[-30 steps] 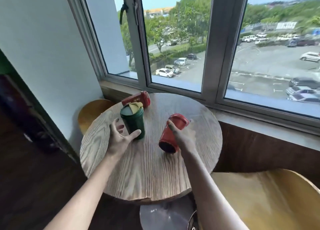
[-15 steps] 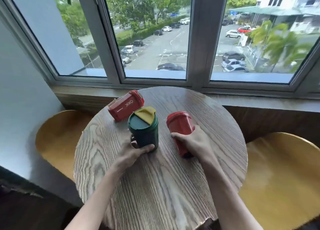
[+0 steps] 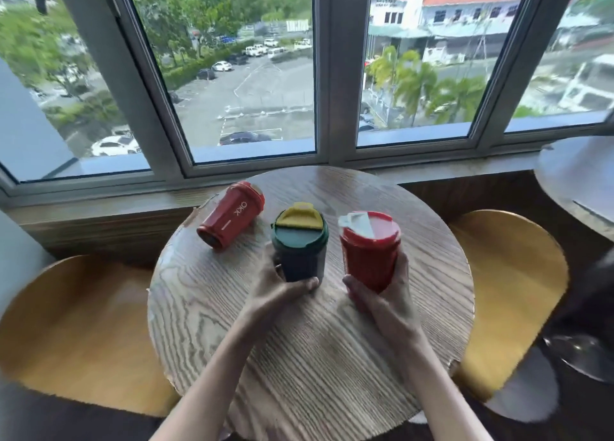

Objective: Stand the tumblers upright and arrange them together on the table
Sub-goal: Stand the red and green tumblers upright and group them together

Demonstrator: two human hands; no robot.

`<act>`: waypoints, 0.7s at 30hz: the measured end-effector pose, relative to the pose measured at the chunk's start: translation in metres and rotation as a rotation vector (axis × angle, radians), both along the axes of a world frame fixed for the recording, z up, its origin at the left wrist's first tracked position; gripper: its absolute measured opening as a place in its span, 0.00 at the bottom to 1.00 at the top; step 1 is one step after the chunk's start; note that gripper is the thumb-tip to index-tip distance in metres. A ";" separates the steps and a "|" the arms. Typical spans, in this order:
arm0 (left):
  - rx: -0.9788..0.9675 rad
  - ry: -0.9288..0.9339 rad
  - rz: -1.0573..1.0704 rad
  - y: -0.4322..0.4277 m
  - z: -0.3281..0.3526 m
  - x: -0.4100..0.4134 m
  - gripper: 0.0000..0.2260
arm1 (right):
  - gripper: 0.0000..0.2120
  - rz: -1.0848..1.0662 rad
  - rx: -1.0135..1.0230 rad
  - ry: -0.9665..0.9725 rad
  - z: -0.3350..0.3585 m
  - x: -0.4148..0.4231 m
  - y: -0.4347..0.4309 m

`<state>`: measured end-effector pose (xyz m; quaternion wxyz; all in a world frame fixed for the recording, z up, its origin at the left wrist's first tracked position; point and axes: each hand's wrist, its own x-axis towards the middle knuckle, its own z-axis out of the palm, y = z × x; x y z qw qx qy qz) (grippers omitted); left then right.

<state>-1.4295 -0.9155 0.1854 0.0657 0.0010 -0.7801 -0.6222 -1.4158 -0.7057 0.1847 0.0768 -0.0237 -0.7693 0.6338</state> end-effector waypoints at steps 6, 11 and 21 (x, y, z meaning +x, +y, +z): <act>-0.030 0.018 0.142 0.009 0.000 -0.030 0.31 | 0.46 -0.033 0.045 -0.001 -0.002 -0.001 -0.008; -0.074 0.034 0.170 0.014 0.008 -0.057 0.31 | 0.56 -0.210 0.183 0.063 0.005 0.006 -0.025; 0.019 -0.010 0.093 0.003 -0.012 -0.071 0.33 | 0.38 0.105 0.090 -0.075 0.013 -0.004 -0.016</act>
